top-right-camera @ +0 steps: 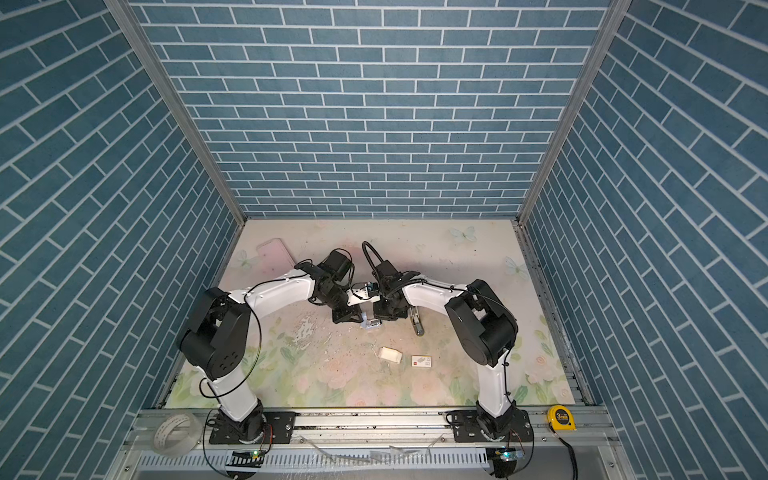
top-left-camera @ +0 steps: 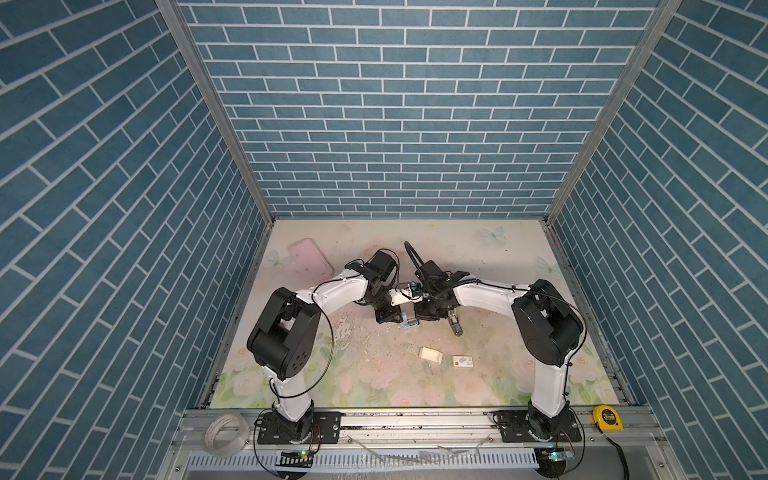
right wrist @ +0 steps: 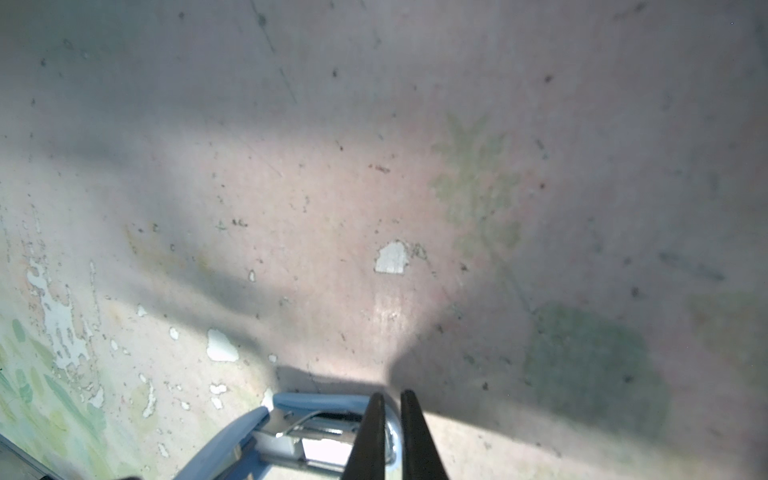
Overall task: Load the staples into the stapler
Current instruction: 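Push the blue stapler's top down with the left gripper while right holds it, then set the blue stapler down with the right gripper while the left lifts away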
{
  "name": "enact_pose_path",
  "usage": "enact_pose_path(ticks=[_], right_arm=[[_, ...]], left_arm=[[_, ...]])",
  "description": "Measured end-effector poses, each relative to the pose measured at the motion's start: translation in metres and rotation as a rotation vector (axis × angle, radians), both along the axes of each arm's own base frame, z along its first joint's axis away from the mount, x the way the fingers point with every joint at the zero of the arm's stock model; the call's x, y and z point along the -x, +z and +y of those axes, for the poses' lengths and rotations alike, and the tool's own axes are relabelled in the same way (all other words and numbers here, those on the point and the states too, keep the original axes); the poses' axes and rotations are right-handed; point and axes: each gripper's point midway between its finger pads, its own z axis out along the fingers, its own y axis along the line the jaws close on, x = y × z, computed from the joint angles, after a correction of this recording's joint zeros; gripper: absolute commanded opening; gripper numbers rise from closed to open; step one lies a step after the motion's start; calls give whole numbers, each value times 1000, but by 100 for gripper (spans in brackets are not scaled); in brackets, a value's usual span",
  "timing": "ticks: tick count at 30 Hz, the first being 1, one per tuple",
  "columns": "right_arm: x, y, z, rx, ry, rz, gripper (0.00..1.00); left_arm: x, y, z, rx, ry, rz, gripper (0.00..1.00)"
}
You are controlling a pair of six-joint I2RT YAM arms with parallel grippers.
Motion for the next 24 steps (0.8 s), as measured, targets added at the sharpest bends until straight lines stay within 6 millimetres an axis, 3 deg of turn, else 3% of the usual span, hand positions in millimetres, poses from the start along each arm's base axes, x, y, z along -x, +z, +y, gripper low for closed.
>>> enact_pose_path(ticks=[24], right_arm=[[2,-3,-6,19,-3,-25,11]], left_arm=[[16,-9,-4,-37,-25,1,14]])
